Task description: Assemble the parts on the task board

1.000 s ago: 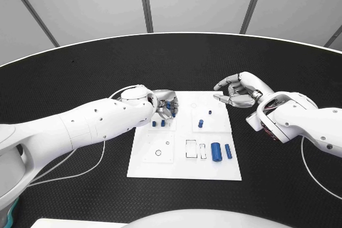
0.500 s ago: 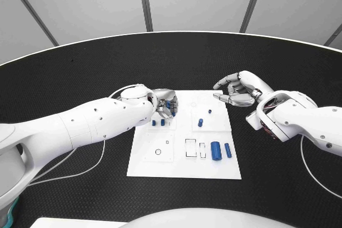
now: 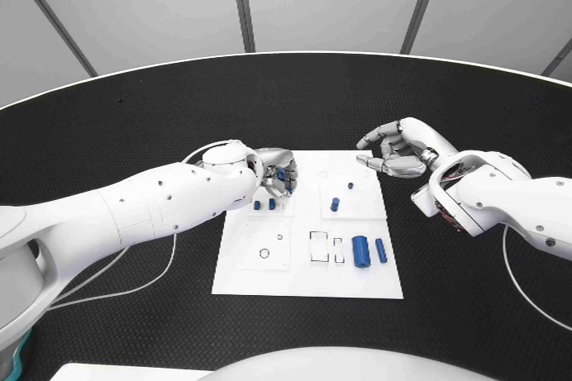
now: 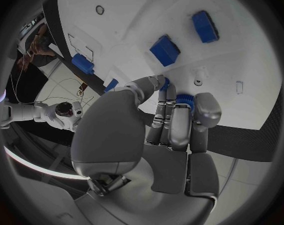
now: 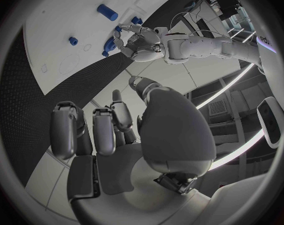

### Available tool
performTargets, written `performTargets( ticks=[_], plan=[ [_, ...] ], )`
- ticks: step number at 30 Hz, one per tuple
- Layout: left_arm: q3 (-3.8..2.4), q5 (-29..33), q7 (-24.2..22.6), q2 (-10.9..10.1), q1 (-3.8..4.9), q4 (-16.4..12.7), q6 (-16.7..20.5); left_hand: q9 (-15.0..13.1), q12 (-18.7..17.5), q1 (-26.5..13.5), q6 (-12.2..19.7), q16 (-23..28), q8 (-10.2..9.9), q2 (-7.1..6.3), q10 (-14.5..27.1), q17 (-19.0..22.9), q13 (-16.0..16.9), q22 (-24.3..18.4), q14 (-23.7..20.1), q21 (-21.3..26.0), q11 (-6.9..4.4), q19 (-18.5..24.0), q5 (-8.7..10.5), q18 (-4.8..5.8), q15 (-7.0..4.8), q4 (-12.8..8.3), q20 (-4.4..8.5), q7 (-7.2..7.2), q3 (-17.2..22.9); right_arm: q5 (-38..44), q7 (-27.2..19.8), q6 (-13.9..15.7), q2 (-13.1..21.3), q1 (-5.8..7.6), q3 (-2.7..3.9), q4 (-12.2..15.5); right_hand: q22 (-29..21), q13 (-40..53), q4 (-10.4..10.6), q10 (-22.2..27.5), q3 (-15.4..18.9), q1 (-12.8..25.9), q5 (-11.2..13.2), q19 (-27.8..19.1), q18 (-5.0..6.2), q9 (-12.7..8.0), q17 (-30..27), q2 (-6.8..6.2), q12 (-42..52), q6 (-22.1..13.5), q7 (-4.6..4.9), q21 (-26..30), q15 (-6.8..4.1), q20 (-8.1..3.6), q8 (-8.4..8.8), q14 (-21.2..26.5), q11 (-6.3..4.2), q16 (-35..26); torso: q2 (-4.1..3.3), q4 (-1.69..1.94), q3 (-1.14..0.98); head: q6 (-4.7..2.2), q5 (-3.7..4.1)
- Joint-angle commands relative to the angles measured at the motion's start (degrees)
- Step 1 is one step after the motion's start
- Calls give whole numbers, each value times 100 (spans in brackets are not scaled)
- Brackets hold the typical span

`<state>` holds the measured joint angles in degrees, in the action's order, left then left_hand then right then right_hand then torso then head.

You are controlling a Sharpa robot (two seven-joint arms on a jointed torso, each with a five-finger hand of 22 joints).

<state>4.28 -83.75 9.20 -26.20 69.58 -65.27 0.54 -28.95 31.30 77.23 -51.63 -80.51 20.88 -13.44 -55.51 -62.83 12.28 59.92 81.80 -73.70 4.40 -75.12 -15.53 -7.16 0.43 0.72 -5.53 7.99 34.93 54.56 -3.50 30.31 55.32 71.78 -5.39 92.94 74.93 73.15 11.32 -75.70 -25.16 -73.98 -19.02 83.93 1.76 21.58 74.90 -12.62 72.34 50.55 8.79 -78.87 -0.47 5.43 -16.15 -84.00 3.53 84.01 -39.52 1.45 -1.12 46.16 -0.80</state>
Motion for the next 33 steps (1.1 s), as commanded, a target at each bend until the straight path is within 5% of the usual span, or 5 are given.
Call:
performTargets(
  ticks=[1, 7, 19, 33],
  plan=[
    [0, 0, 3, 3, 0, 0, 17, 16, -20, -90, -51, 30, 23, -8, -59, 41, 3, 28, 29, -36, -8, -53, 42, 91, -33, 27, -5, -7, -74, 0, 0, 1, 3, 0, 0, 2, 701, 5, 8, -18, -35, -36, -32, 153, 98, 7, 508, -25, 8, -6, -14, 8, -33, -40, -18, -339, 9, -24, 0, 4, -2, 1, 6],
    [0, 0, 11, 9, 0, -2, 40, 23, -29, -105, -64, 40, 21, -5, -79, 78, -3, 41, 28, -44, -15, -63, 44, 93, -40, 35, 3, -15, -93, 0, 0, 1, 7, 0, 0, 8, 700, 6, 5, -23, -38, -41, -35, 152, 99, 8, 503, -24, 10, -3, -15, 11, -34, -41, -21, -338, 7, -27, 0, 2, -3, -1, 10],
    [0, 0, 13, 13, -8, -6, 172, 52, -112, 143, -287, 20, 35, 267, -348, 133, -40, 214, 81, -155, -80, -162, 32, 129, -105, -137, 42, -43, 99, 0, -6, 10, 17, 0, 0, 19, 699, 8, 3, -30, -42, -44, -45, 153, 99, 9, 501, -21, 13, -1, -16, 12, -36, -43, -25, -338, 5, -30, 2, -1, -1, -4, 14],
    [0, -1, -13, -4, -26, -46, 370, 75, -203, 214, -422, -12, -4, 269, -536, 123, -44, 315, 121, -226, -88, -214, 22, 148, -118, -309, 56, -33, 217, 0, -11, 16, 22, 0, 0, 28, 698, 5, 3, -32, -45, -45, -56, 153, 99, 10, 498, -18, 12, 2, -17, 14, -37, -44, -27, -338, 4, -33, 13, -3, 1, -28, 13]
  ],
)
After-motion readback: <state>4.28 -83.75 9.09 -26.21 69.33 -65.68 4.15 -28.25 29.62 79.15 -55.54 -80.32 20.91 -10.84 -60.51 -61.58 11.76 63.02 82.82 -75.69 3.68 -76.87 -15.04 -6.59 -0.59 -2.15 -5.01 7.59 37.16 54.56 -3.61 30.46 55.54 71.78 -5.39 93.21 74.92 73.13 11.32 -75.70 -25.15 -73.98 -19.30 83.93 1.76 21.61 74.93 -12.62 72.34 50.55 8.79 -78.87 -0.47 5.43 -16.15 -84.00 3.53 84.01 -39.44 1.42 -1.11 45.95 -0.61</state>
